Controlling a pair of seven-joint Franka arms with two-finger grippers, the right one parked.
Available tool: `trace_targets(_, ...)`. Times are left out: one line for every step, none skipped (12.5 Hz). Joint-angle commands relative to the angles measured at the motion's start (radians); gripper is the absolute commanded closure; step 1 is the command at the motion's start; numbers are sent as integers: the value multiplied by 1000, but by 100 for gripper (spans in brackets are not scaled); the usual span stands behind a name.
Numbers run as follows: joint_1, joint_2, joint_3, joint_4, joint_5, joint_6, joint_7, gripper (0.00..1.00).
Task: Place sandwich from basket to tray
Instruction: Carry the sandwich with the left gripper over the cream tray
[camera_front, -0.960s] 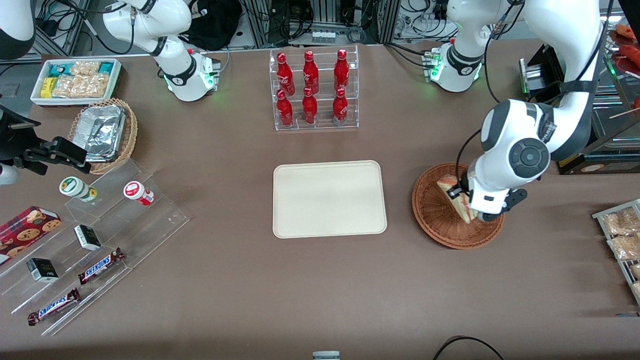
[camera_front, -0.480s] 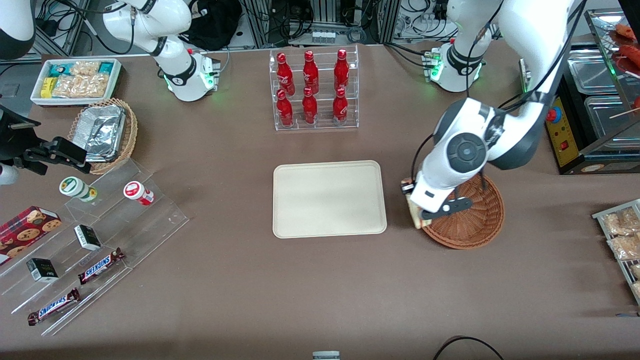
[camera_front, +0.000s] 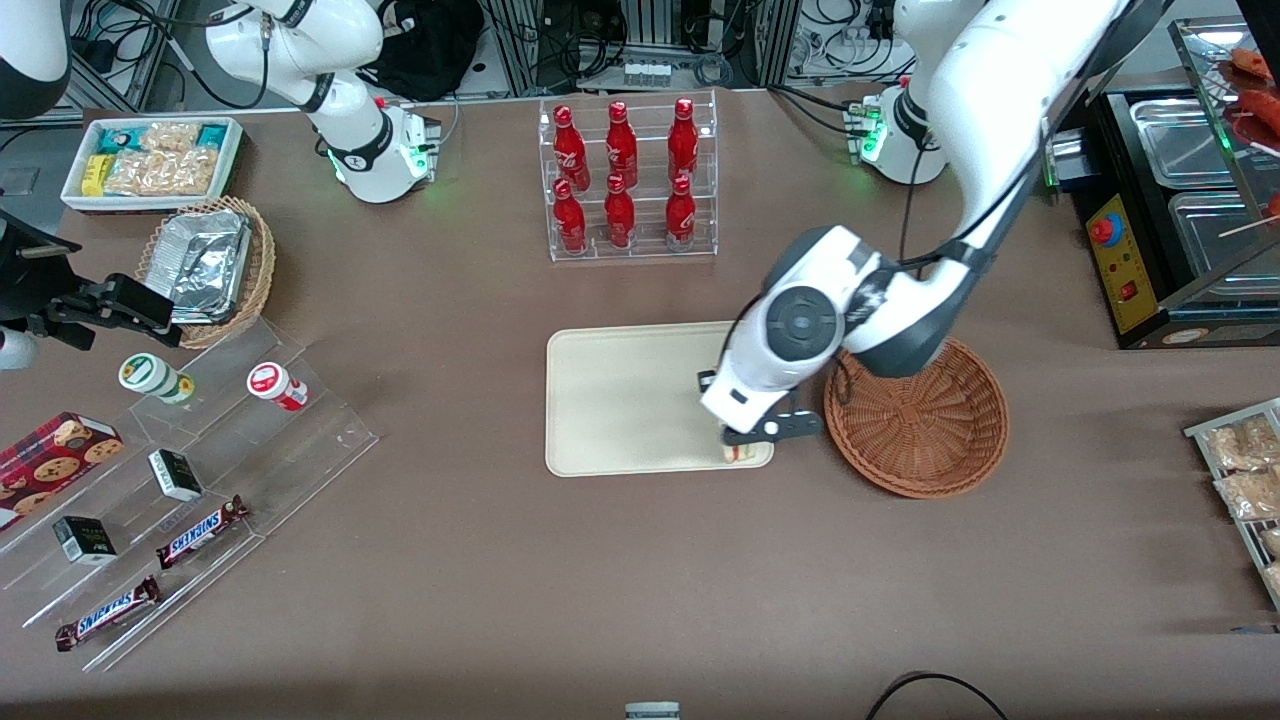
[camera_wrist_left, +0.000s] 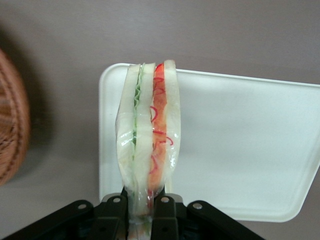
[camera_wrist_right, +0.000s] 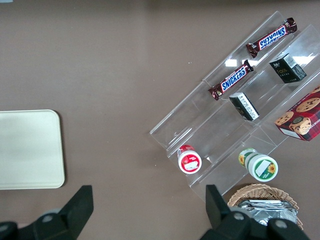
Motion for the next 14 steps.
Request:
trace_targets(-64, 69, -1, 77, 79, 21, -100, 84)
trace_targets(-87, 78, -1, 76, 90, 53, -129, 84)
trace_targets(-105, 90, -1, 79, 104, 75, -159, 84)
trace_targets(-127, 104, 2, 80, 122, 81, -185, 84)
trace_targets(-147, 118, 2, 83, 154, 83, -206, 84)
trace_targets(-167, 130, 2, 87, 182, 83, -231, 84)
trace_targets(-181, 136, 2, 87, 208, 84, -252, 84)
trace_targets(-193, 150, 2, 87, 228, 86, -272, 84)
trace_targets(-201, 159, 2, 93, 236, 94, -282, 84)
trace_targets(-208, 174, 2, 96, 236, 116, -283, 84)
trace_targets(-210, 181, 2, 96, 233, 133, -283, 84)
trace_targets(-216, 194, 1, 96, 230, 135, -283, 84)
trace_targets(-219, 199, 1, 96, 228, 137, -283, 84)
trace_targets(-219, 204, 1, 96, 225, 137, -282, 84)
